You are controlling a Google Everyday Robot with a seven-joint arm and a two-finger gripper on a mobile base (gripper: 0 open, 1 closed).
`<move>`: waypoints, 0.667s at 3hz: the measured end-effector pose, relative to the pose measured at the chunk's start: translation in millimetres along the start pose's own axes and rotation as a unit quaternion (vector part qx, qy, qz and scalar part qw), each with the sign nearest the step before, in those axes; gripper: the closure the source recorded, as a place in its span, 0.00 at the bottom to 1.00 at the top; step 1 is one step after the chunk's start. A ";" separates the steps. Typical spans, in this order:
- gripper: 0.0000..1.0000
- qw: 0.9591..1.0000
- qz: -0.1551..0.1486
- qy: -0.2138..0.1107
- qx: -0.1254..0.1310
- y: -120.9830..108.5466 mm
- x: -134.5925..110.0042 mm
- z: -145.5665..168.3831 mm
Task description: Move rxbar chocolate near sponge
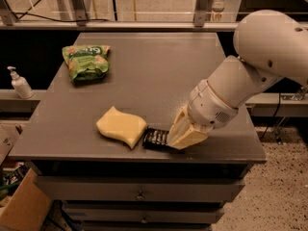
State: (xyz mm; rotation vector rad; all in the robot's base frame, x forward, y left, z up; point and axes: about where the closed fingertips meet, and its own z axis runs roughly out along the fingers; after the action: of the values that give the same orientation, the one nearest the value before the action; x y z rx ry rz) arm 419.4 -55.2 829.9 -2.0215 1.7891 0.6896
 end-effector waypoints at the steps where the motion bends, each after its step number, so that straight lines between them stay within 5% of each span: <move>1: 0.38 1.000 -0.002 -0.002 -0.008 1.1 -3.6 1.8; 2: 0.14 1.000 -0.004 -0.002 -0.012 0.3 -6.6 2.6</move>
Offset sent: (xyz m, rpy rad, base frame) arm 0.0009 0.0078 0.0015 0.0061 0.0281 0.0241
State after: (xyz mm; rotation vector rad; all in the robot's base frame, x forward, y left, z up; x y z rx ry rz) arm 418.2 -48.4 831.6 -2.0399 1.7785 0.7171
